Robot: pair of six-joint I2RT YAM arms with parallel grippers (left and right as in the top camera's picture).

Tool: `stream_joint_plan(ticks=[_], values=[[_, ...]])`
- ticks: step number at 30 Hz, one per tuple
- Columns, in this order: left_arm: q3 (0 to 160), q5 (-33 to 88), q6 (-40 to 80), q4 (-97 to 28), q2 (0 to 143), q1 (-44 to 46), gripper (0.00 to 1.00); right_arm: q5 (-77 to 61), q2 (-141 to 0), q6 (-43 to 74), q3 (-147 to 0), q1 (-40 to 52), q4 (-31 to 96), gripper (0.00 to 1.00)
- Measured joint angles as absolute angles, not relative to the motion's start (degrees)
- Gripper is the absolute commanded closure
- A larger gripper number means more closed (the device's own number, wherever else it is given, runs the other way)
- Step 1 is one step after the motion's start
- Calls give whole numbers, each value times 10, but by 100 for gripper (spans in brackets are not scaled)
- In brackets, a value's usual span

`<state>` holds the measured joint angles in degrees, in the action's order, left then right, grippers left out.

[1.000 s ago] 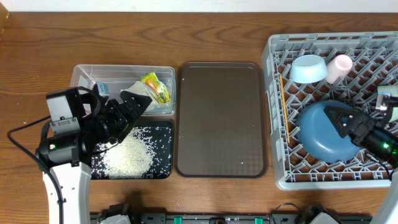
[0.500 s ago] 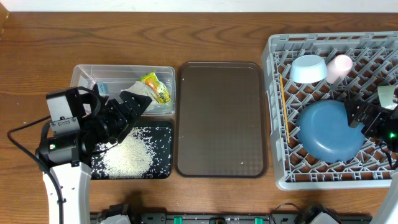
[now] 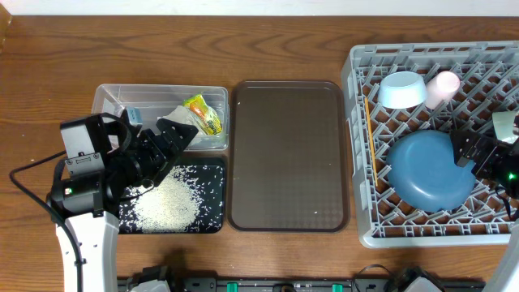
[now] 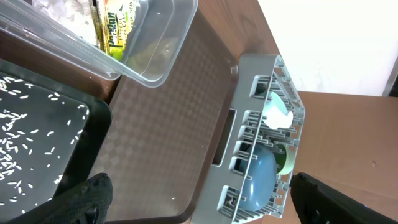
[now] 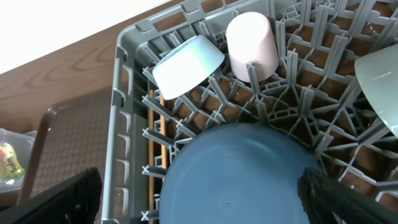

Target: Sort waste into correct bins and load items into the dishwasher rack

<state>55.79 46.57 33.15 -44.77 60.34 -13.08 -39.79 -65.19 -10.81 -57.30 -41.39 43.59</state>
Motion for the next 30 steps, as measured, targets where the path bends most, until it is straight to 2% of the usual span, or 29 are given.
stream_joint_plan(ticks=[21, 25, 30], values=[[558, 465, 331, -448, 603, -131, 6, -381, -725, -108, -573, -414, 436, 1], [558, 465, 331, -448, 603, -131, 6, -344, -693, -108, -566, -414, 434, 1], [558, 465, 331, -447, 603, -131, 6, -293, -582, -108, -521, -412, 434, 1]])
